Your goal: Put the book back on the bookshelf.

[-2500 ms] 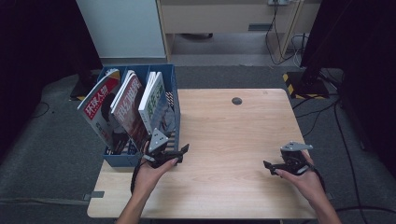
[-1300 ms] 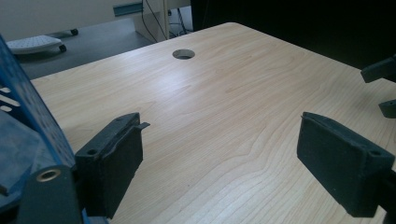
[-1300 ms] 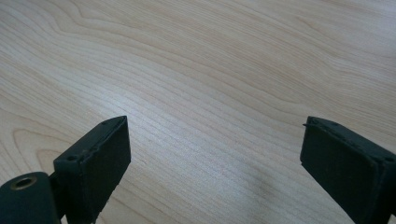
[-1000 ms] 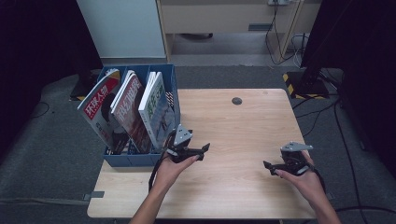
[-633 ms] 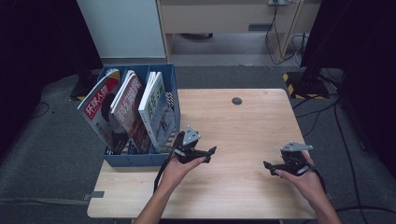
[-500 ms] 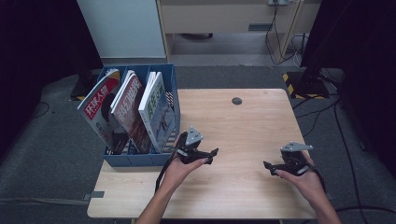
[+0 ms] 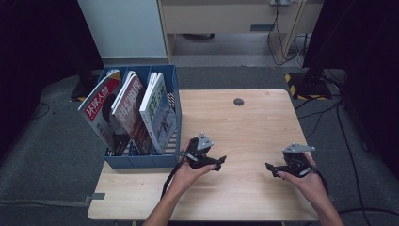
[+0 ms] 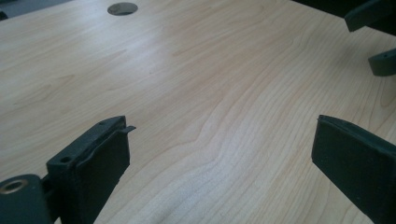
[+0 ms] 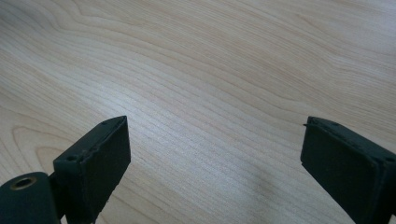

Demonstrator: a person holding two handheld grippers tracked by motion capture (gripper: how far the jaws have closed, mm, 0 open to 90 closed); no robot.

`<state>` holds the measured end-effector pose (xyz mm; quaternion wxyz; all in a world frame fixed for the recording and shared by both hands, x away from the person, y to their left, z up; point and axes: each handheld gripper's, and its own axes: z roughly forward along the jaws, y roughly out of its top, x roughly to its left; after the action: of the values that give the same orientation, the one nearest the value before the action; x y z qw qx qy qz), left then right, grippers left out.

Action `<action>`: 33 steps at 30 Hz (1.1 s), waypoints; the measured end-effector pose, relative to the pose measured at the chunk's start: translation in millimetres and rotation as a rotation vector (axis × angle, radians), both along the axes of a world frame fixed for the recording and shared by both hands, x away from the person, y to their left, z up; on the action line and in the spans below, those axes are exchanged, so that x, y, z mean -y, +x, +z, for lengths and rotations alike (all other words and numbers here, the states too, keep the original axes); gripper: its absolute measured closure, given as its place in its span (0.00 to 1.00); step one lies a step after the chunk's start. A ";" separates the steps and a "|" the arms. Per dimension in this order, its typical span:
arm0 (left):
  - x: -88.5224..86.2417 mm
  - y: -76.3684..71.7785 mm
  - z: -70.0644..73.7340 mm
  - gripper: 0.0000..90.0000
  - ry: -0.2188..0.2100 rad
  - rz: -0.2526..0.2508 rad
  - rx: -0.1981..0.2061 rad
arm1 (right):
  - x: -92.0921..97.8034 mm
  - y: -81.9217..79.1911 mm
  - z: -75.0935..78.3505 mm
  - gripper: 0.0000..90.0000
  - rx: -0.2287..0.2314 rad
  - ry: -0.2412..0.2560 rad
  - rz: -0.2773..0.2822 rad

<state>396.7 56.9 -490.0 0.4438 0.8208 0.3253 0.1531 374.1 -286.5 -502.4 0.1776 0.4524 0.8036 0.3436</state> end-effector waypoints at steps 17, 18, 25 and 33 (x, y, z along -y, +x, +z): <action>5.3 -2.4 -25.8 0.05 0.058 0.004 -0.073 | -1.4 -0.3 -1.4 0.10 -0.011 -0.002 0.004; 5.5 -2.4 -27.1 0.05 0.060 0.005 -0.077 | -1.3 -0.1 -1.6 0.10 -0.015 -0.005 0.010; 4.8 -0.7 -38.2 0.05 0.083 0.028 -0.122 | -1.0 1.0 -4.4 0.09 -0.024 -0.017 0.010; 5.6 0.7 -41.7 0.05 0.086 0.051 -0.129 | 3.0 6.0 -10.5 0.09 -0.034 -0.023 -0.011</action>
<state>397.4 51.2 -531.7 0.3823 0.8387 0.3670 0.1251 380.1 -289.4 -512.9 0.1711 0.4606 0.8078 0.3255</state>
